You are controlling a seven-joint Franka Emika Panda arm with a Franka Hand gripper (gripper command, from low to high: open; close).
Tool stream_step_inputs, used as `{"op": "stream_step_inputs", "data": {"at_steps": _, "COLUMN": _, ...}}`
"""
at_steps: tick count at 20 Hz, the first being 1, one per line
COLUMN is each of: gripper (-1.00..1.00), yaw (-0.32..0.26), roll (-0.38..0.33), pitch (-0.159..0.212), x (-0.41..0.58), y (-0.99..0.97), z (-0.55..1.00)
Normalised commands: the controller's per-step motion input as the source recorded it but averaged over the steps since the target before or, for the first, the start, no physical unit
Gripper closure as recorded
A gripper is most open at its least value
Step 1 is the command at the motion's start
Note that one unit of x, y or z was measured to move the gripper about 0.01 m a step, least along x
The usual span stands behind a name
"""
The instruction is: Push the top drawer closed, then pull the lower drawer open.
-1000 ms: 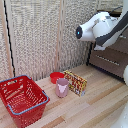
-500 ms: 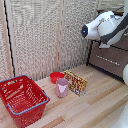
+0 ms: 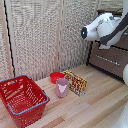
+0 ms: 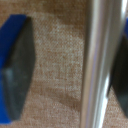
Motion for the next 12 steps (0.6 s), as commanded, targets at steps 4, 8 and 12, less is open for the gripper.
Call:
{"op": "stream_step_inputs", "data": {"at_steps": 4, "gripper": -1.0, "yaw": 0.024, "roll": -0.028, "pitch": 0.0, "x": 0.009, "y": 0.54, "z": -0.02}}
{"op": "stream_step_inputs", "data": {"at_steps": 8, "gripper": -1.0, "yaw": 0.016, "roll": -0.047, "pitch": 0.0, "x": 0.002, "y": 0.5, "z": -0.02}}
{"op": "stream_step_inputs", "data": {"at_steps": 12, "gripper": -1.0, "yaw": 0.022, "roll": -0.044, "pitch": 0.009, "x": 0.017, "y": 0.2, "z": -0.26}}
